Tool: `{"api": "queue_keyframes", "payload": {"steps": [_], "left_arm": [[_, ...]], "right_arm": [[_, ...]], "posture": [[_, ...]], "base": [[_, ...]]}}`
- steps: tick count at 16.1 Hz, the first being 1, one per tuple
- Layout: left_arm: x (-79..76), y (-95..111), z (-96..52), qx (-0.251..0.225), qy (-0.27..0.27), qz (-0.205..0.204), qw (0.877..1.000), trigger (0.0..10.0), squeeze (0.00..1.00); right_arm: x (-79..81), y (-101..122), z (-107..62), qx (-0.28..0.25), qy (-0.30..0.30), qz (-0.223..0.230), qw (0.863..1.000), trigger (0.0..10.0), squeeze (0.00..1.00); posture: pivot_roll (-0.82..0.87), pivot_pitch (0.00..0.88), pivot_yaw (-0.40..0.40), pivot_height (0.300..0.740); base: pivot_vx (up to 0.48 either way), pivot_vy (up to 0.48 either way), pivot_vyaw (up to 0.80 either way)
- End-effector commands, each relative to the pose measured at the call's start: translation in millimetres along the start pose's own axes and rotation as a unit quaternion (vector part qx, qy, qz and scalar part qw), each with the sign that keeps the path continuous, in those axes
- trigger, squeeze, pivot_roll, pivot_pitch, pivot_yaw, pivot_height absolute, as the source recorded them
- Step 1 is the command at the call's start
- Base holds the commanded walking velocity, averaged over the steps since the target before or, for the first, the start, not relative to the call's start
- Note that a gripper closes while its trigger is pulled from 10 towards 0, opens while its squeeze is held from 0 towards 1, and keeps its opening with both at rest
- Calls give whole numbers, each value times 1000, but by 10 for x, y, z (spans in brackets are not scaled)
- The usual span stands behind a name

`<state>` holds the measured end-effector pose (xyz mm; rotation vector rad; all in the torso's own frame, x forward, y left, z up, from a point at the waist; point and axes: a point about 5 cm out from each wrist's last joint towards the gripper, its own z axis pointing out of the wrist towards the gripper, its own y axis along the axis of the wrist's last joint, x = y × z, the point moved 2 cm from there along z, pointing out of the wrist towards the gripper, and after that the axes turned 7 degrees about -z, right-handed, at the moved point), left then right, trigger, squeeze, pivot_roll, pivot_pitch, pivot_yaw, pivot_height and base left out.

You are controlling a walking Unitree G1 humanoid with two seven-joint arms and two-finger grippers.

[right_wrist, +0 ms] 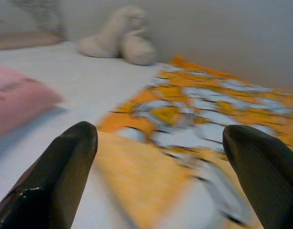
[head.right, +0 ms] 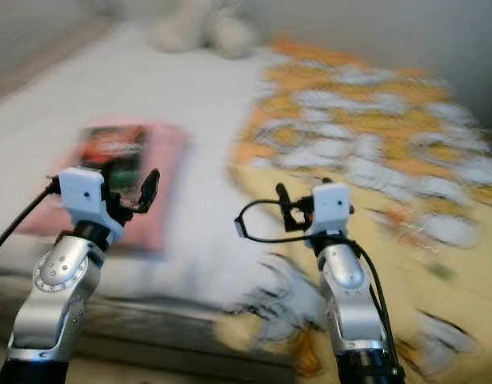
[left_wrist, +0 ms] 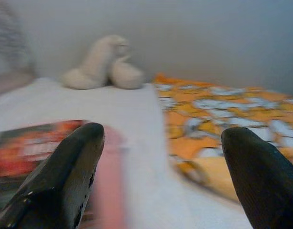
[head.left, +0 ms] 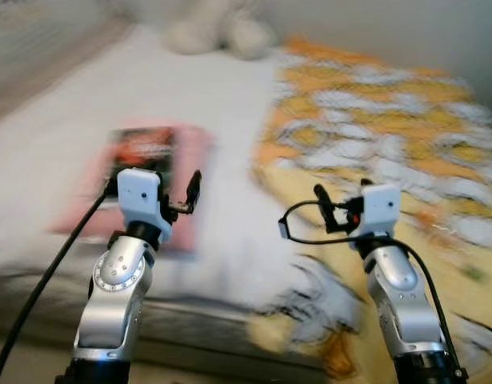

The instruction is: Clean up the room

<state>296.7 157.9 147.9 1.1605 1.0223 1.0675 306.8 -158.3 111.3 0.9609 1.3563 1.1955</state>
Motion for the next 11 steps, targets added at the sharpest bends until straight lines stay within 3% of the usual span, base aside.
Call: {"api": "queue_keyframes", "payload": {"steps": [1,4,5,6,7,8,9,11], "left_arm": [[12,26,-2,-4,-3,2,1000,10000,0],[2,28,8,-5,-5,3,1000,10000,0],[25,26,18,-5,7,2,1000,10000,0],[99,22,15,-6,37,-18,999,10000,0],[158,-2,-8,-1,59,-44,997,10000,0],[246,-60,-60,12,92,-94,991,10000,0],[281,-99,-86,20,105,-114,988,10000,0],[308,-121,-88,26,113,-117,986,10000,0]], "right_arm": [[21,2,-5,1,1,3,1000,10000,0],[23,-1,-8,0,0,4,1000,10000,0],[-21,-21,-4,9,-20,49,999,10000,0],[-90,-78,-10,29,-52,124,990,10000,0],[-135,-112,-31,37,-70,154,985,10000,0],[-164,-116,-69,33,-76,157,984,10000,0],[-153,-108,-82,30,-70,138,988,10000,0],[-115,-101,-69,28,-58,114,991,10000,0]], "posture": [[-65,0,-46,740],[-69,0,-44,740],[-70,0,-41,740],[-70,0,-41,740],[-70,0,-41,740],[-76,0,-36,740],[-75,0,-33,740],[-71,0,-34,740]], "base": [[0,-454,-725],[0,-454,-483],[0,-435,0],[0,-420,0],[0,-412,0],[244,-412,0],[251,-405,0],[249,-407,0]]}}
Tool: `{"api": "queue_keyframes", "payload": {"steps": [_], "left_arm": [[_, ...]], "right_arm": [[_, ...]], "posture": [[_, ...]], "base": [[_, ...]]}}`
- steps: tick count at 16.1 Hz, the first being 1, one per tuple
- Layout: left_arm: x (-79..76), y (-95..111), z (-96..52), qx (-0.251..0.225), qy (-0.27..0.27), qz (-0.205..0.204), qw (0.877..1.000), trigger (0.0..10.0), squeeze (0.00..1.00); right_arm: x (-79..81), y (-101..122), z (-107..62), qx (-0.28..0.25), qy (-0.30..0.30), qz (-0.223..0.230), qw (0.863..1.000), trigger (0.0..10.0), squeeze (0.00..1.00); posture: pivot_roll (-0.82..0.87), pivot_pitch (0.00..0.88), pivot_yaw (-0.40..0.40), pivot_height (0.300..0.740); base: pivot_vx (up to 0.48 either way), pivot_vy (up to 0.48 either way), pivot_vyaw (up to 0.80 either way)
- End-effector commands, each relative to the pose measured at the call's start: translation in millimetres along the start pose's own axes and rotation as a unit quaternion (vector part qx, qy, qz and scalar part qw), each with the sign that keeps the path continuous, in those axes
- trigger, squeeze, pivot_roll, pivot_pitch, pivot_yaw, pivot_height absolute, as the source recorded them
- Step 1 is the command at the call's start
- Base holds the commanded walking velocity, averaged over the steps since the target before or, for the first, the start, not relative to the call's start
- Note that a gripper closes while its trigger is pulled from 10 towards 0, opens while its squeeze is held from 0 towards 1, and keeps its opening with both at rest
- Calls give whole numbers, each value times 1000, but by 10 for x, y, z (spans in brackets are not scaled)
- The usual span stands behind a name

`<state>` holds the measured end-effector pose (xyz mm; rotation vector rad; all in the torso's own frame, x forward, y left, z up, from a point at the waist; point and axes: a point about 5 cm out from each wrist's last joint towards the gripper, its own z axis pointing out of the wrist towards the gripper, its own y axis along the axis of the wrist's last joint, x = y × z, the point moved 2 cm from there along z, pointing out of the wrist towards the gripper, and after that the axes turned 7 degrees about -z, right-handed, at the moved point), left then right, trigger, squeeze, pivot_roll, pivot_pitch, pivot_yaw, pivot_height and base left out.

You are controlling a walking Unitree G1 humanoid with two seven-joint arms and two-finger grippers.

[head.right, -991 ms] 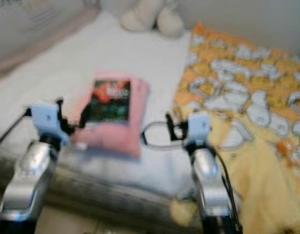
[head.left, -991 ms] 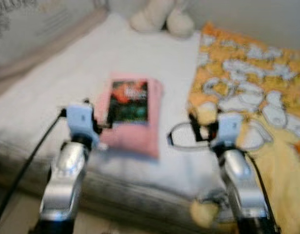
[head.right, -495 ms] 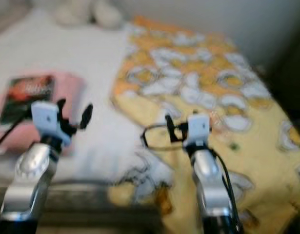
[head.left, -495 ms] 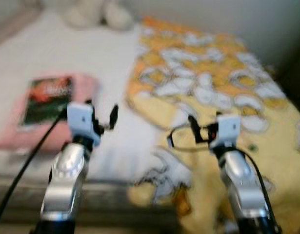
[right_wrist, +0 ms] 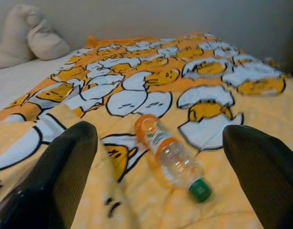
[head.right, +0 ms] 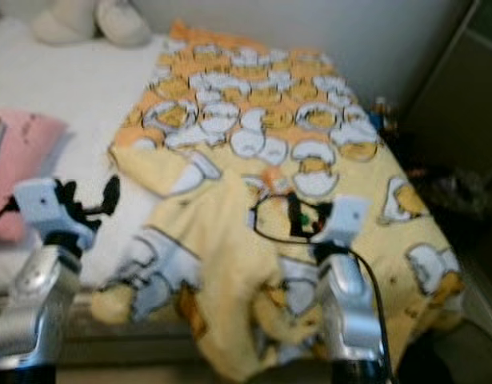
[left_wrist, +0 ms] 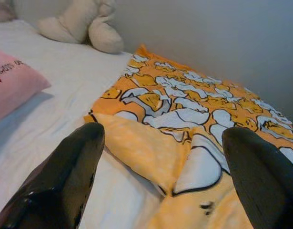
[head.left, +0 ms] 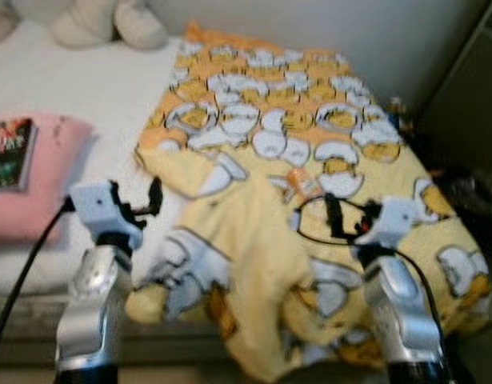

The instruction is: Clean up the room

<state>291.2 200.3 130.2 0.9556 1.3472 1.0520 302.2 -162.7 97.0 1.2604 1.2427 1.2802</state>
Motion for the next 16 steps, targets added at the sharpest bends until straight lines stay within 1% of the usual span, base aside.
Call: {"api": "queue_keyframes", "payload": {"steps": [1,3,4,5,6,7,9,10,12,14,16], "left_arm": [[-111,30,75,-2,-15,15,1000,10000,0],[-81,53,105,-3,-9,38,999,10000,0],[-51,70,118,-5,-1,60,998,10000,0],[-32,44,129,9,7,83,997,10000,0],[-32,34,131,13,7,89,996,10000,0],[-99,89,124,-6,-12,85,996,10000,0],[-153,109,125,-12,-26,81,996,10000,0],[-169,112,131,-14,-29,73,997,10000,0],[-186,116,133,-15,-33,70,997,10000,0],[-203,92,132,-9,-39,64,997,10000,0],[-211,83,130,-9,-42,72,997,10000,0]], "right_arm": [[-54,80,36,-11,0,-29,1000,10000,0],[-39,98,67,-9,6,-31,999,10000,0],[-40,115,89,-7,8,-31,999,10000,0],[-36,122,96,-7,10,-34,999,10000,0],[-35,123,97,-7,11,-35,999,10000,0],[-13,124,102,-9,17,-41,999,10000,0],[25,128,112,-11,27,-51,998,10000,0],[36,127,123,-11,31,-53,998,10000,0],[41,126,132,-11,34,-56,998,10000,0],[43,118,139,-9,37,-59,998,10000,0],[65,91,150,-1,45,-65,997,10000,0]], "posture": [[-69,0,-35,740],[-69,0,-35,740],[-69,0,-35,740],[-65,0,-33,740],[-65,0,-33,740],[-63,0,-36,740],[-62,0,-37,740],[-62,0,-39,740],[-62,0,-39,740],[-58,0,-40,740],[-54,0,-43,740]], "base": [[262,-401,0],[281,-386,0],[289,-382,0],[0,0,0],[0,0,0],[277,0,0],[349,0,0],[480,0,0],[480,0,0],[0,480,0],[0,480,0]]}}
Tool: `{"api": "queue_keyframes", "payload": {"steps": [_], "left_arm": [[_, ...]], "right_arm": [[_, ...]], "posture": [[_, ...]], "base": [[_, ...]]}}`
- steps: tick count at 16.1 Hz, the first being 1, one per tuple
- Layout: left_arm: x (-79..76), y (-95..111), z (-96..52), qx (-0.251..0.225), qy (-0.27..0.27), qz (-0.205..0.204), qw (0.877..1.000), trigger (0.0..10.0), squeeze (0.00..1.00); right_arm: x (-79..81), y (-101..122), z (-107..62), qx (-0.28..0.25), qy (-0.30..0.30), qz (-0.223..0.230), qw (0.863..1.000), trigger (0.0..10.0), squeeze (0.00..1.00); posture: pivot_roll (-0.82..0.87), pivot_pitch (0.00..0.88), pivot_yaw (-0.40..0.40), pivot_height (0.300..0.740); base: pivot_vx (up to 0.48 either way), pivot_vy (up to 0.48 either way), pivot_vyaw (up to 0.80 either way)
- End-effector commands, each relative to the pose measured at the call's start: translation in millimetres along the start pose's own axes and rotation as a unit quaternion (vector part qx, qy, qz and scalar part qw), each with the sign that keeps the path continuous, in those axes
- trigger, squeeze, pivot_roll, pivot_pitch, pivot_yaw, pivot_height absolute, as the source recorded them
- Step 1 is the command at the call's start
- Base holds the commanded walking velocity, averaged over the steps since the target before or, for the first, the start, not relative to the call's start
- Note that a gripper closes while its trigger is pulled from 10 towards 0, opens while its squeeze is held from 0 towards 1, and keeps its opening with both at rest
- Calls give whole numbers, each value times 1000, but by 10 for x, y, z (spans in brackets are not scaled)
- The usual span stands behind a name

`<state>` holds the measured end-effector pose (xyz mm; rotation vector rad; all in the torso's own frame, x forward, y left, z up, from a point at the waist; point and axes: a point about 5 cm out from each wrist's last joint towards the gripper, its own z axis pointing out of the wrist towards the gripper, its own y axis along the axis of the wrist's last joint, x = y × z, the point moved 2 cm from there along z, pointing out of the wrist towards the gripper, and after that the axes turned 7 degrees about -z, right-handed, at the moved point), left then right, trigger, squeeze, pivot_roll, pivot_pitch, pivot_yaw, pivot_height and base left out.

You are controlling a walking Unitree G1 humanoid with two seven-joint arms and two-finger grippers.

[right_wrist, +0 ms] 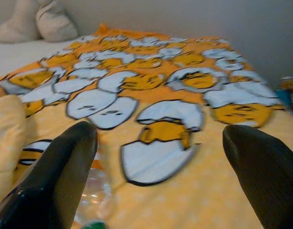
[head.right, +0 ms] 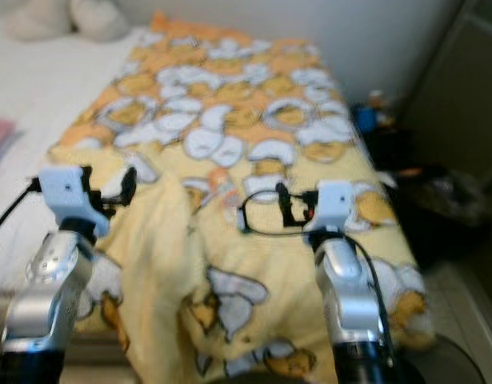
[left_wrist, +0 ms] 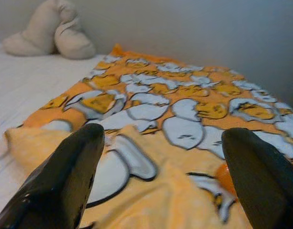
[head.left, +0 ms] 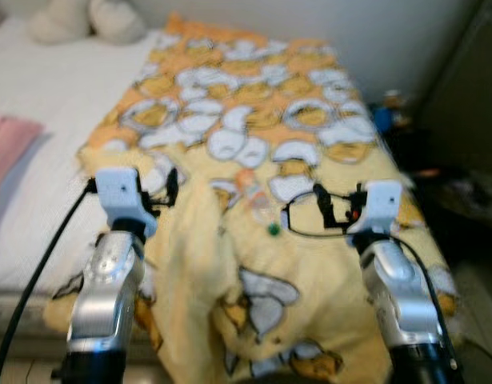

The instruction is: Clean up the room

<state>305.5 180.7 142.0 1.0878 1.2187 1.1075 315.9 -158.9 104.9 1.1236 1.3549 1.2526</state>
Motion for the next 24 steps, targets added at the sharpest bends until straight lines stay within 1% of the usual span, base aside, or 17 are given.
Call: {"api": "queue_keyframes", "payload": {"steps": [1,2,3,4,5,10,12,15,17,18,22,24], "left_arm": [[10,26,3,-5,-2,15,1000,10000,0],[2,31,17,-5,-4,27,1000,10000,0],[0,29,31,-3,-4,52,999,10000,0],[-1,12,42,2,-1,57,998,10000,0],[-5,8,46,2,-1,48,999,10000,0],[-78,10,47,-4,-11,34,999,10000,0],[-89,7,49,-1,-17,29,999,10000,0],[-54,-14,62,8,-8,41,999,10000,0],[-63,-33,71,12,-8,56,998,10000,0],[-59,-32,70,12,-7,50,999,10000,0],[-71,-36,85,12,-5,49,999,10000,0],[-110,-34,135,13,-6,49,999,10000,0]], "right_arm": [[46,1,22,2,10,-2,1000,10000,0],[53,1,25,1,13,-2,1000,10000,0],[57,0,25,0,14,-3,1000,10000,0],[58,-1,24,0,14,-4,1000,10000,0],[55,0,25,-1,13,-5,1000,10000,0],[45,-6,21,-4,11,-8,1000,10000,0],[48,-21,27,4,15,-23,1000,10000,0],[77,-24,36,4,19,-18,1000,10000,0],[89,-20,42,3,21,-20,1000,10000,0],[96,-14,44,3,22,-21,1000,10000,0],[124,-12,35,3,23,-25,999,10000,0],[144,1,36,1,25,-28,999,10000,0]], "posture": [[-51,0,-45,740],[-51,0,-45,740],[-50,0,-47,740],[-50,0,-45,740],[-50,0,-45,740],[-55,0,-42,740],[-59,0,-40,740],[-56,0,-41,740],[-58,0,-38,740],[-61,0,-36,740],[-64,0,-33,740],[-70,0,-33,740]], "base": [[0,480,-756],[0,480,-750],[0,0,-750],[0,0,-750],[0,0,-750],[0,0,0],[0,480,0],[0,480,-800],[0,0,-800],[0,0,-800],[0,0,-800],[0,0,-800]]}}
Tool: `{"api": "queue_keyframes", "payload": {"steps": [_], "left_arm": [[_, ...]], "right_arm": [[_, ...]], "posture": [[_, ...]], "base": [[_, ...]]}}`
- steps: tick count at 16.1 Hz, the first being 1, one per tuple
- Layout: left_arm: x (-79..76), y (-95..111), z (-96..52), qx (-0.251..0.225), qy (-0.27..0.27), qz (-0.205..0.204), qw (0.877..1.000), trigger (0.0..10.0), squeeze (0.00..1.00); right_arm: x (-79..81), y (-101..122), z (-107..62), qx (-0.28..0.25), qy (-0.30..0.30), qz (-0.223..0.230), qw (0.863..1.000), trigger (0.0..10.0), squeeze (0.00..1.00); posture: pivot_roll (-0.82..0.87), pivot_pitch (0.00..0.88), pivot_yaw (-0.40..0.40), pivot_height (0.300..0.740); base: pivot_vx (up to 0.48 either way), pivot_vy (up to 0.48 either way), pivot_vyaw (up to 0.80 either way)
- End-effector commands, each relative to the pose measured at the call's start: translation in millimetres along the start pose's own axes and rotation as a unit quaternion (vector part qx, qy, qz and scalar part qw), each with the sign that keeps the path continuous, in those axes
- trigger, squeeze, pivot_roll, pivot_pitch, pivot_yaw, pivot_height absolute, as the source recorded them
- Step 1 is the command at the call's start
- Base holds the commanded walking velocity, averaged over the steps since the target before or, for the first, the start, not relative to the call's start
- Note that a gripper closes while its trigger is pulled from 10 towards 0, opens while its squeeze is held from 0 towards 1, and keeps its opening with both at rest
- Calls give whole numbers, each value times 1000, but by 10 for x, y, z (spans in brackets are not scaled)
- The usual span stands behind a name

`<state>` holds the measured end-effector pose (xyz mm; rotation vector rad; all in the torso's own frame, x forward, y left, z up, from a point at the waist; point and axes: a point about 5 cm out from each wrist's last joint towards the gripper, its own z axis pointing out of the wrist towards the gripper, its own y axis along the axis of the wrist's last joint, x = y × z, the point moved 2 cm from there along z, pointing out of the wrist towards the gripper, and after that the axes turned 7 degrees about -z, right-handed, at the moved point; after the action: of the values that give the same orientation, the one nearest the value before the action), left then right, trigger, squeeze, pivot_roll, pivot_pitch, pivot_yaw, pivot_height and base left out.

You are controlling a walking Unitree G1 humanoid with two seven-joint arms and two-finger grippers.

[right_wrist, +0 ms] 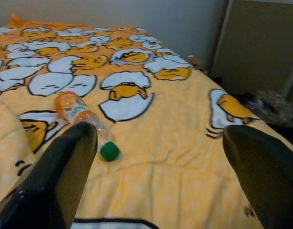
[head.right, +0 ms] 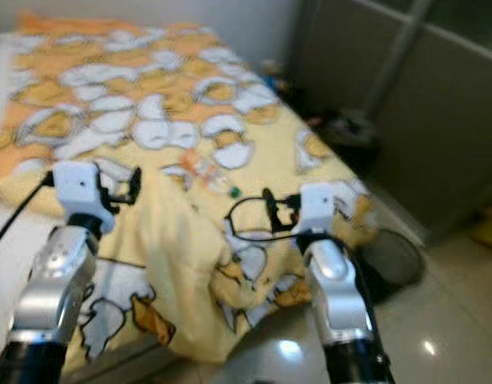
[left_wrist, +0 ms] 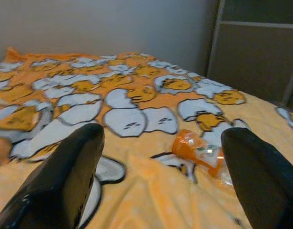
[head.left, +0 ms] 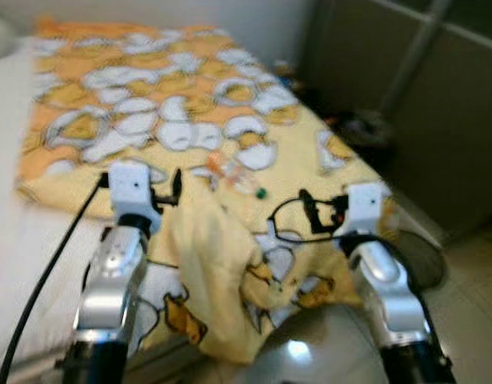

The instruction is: Clean up the room

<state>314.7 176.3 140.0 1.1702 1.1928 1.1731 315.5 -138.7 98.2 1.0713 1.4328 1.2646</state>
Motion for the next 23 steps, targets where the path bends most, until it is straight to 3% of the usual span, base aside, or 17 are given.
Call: {"api": "queue_keyframes", "payload": {"steps": [1,5,8,14,19,23], "left_arm": [[-73,8,54,2,-8,-1,1000,10000,0],[-104,-7,121,4,-10,-10,1000,10000,0],[-81,-12,179,7,4,-18,1000,10000,0],[-11,-7,222,2,32,-19,999,10000,0],[119,62,276,-11,69,-22,997,10000,0],[233,35,398,22,108,-6,994,10000,0]], "right_arm": [[-59,60,6,-8,-8,-11,1000,10000,0],[-65,75,-22,-16,-15,-7,1000,10000,0],[8,74,-67,-26,-8,5,1000,10000,0],[0,114,-28,-32,-8,-6,999,10000,0],[55,115,0,-32,7,-12,999,10000,0],[75,82,4,-22,17,-2,1000,10000,0]], "posture": [[-71,0,-33,740],[-76,6,-31,740],[-84,11,-26,740],[-83,0,-30,740],[-69,0,-36,740],[-68,0,-37,740]], "base": [[0,0,-800],[0,0,-794],[276,-389,-785],[352,-315,0],[450,0,0],[234,0,730]]}}
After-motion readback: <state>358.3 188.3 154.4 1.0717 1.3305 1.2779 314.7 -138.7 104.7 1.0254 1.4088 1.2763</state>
